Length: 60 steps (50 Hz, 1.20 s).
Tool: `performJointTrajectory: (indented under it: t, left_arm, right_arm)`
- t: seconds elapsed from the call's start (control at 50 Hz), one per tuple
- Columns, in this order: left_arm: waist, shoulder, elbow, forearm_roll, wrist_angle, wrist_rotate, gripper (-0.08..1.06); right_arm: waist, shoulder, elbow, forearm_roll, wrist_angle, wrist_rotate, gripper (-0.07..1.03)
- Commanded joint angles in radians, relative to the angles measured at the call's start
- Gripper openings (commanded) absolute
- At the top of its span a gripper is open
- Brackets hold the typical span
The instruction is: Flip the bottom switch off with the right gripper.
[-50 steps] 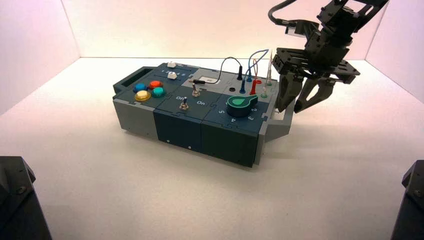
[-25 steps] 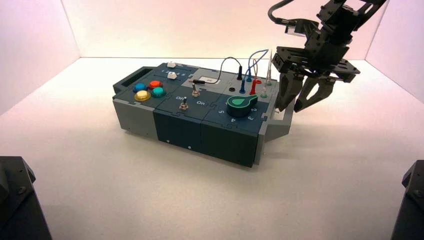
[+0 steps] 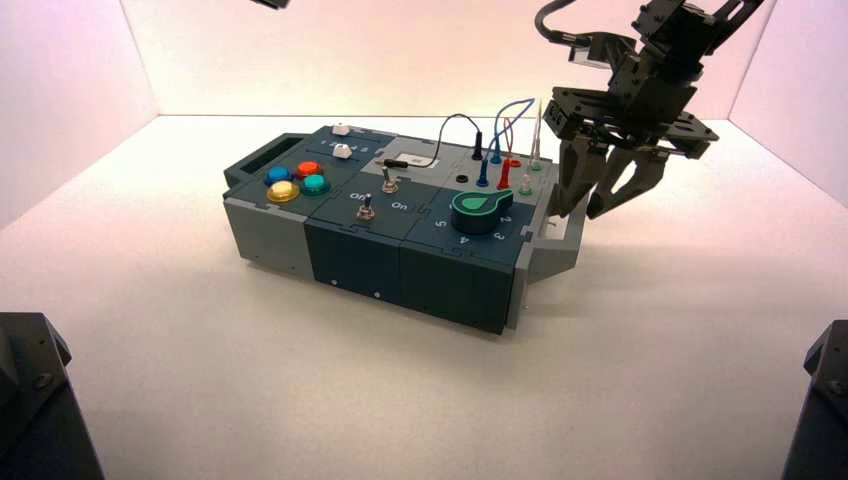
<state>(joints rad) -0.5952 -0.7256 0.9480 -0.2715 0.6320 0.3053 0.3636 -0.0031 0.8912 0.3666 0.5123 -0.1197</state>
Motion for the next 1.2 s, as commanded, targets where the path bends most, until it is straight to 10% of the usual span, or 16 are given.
performJointTrajectory:
  t: [0.02, 0.74, 0.92, 1.2]
  left_arm:
    - [-0.008, 0.026, -0.034, -0.014, -0.009, -0.008, -0.01]
    - [-0.063, 0.212, -0.048, -0.021, -0.021, -0.005, -0.03]
    - [-0.063, 0.173, -0.048, -0.023, -0.021, -0.005, -0.03]
    - [-0.063, 0.155, -0.044, -0.021, -0.021, -0.005, -0.03]
  right_arm:
    - [0.009, -0.011, -0.060, 0.006, -0.012, -0.012, -0.02]
    - [0.009, 0.014, -0.080, 0.018, -0.012, -0.008, -0.02]
    - [0.006, 0.015, -0.078, 0.018, 0.002, 0.026, 0.36]
    - [-0.005, -0.005, -0.066, 0.009, 0.008, 0.044, 0.36]
